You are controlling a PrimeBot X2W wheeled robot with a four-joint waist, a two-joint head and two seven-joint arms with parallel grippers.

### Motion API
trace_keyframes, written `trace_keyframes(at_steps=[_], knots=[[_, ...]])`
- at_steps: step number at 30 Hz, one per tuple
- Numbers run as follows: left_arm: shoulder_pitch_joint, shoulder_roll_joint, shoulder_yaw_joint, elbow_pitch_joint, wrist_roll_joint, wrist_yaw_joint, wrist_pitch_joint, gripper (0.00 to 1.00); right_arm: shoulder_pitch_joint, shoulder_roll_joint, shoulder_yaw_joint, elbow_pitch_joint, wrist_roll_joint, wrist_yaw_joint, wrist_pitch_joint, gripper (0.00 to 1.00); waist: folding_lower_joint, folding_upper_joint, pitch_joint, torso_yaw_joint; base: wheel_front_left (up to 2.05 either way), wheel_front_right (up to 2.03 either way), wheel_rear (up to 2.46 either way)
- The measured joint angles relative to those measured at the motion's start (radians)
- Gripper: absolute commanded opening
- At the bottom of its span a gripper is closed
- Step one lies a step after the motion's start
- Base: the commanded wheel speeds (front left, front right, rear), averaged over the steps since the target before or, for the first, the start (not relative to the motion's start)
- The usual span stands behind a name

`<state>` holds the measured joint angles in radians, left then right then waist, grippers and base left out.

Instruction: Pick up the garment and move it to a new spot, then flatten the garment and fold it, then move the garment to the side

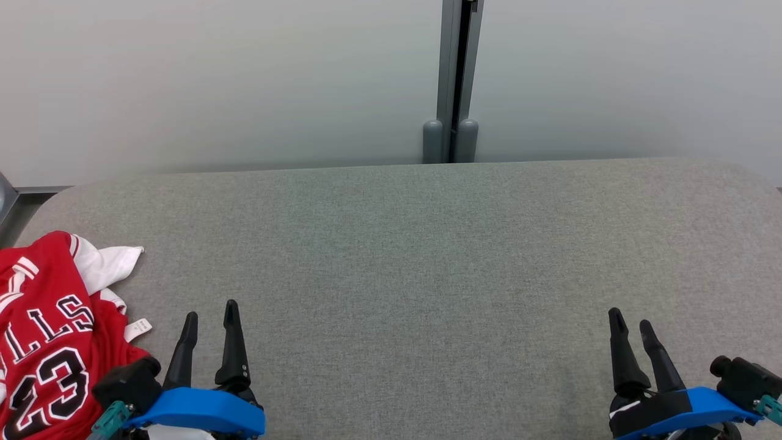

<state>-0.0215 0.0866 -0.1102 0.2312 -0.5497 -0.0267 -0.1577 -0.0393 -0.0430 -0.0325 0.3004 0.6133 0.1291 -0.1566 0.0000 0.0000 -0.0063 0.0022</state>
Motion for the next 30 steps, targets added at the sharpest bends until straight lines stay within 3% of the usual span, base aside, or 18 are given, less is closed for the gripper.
trace_keyframes(at_steps=[30], knots=[[0.003, 0.001, -0.039, 0.048, 0.202, 0.017, -0.057, 1.00, -0.002, -0.002, 0.022, 0.018, -0.257, 0.000, -0.052, 1.00, 0.0000, 0.0000, -0.003, -0.007, 0.00, 0.00, 0.00]])
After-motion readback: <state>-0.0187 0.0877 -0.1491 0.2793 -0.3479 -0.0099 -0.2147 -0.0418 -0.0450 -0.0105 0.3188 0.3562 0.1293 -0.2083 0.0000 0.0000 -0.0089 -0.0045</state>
